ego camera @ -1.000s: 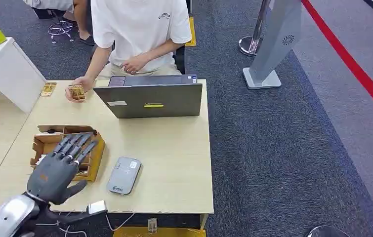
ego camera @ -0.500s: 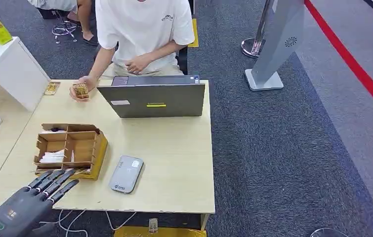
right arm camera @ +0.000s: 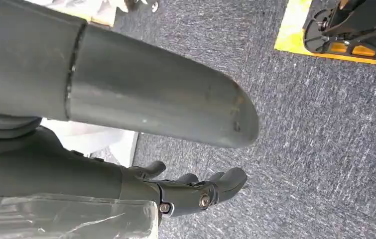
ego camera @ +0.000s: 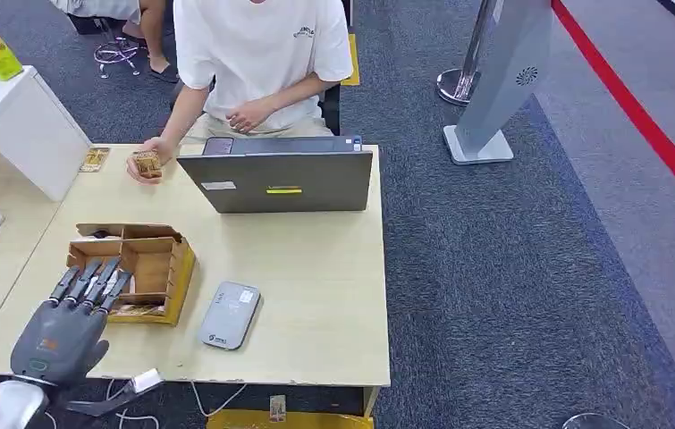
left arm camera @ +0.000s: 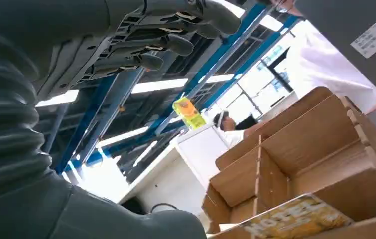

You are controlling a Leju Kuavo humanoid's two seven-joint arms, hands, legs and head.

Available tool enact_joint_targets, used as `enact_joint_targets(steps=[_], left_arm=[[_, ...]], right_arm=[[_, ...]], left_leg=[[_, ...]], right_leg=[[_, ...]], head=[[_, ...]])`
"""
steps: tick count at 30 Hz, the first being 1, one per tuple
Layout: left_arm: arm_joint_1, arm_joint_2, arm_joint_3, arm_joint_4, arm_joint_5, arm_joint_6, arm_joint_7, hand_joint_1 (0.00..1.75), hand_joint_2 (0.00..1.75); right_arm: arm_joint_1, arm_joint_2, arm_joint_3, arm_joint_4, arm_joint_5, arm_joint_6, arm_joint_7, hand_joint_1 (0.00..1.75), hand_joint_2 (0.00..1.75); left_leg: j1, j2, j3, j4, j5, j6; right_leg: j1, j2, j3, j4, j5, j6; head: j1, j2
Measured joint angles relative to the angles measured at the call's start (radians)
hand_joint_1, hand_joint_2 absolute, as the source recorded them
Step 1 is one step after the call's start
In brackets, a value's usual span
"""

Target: Pass the card to the sensor for recognition and then transmit it.

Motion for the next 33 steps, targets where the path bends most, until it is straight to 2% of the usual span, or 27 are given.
enact_joint_targets(steps=[3, 12, 19, 33], left_arm=[[-0.022, -0.042, -0.006, 0.028, -0.006, 0.003, 0.002, 0.00, 1.75], [-0.046, -0.101, -0.018, 0.068, -0.020, 0.010, 0.010, 0.00, 1.75], [-0.075, -0.160, -0.025, 0.132, -0.052, 0.042, 0.023, 0.00, 1.75], [-0.127, -0.207, -0.014, 0.259, -0.059, 0.069, 0.022, 0.00, 1.75]], right_arm=[[0.000, 0.000, 0.000, 0.000, 0.000, 0.000, 0.000, 0.00, 0.00], [0.000, -0.003, 0.001, 0.000, 0.002, 0.000, -0.005, 0.00, 0.00], [-0.001, -0.004, 0.004, 0.000, 0.006, 0.001, -0.006, 0.00, 0.00], [-0.001, -0.007, 0.010, 0.000, 0.025, 0.013, -0.004, 0.00, 0.00]], left_leg=[[0.000, 0.000, 0.000, 0.000, 0.000, 0.000], [0.000, 0.001, 0.000, 0.000, 0.000, 0.000], [0.000, 0.001, 0.000, 0.000, 0.000, 0.000], [0.000, 0.001, 0.000, 0.000, 0.000, 0.000]], right_leg=[[0.000, 0.001, 0.000, 0.000, 0.000, 0.000], [0.000, 0.001, -0.001, 0.000, 0.000, 0.000], [0.000, 0.001, -0.001, 0.000, 0.000, 0.000], [0.000, 0.001, -0.001, 0.000, 0.000, 0.000]], head=[[0.000, 0.000], [0.000, 0.000], [0.000, 0.000], [0.000, 0.000]])
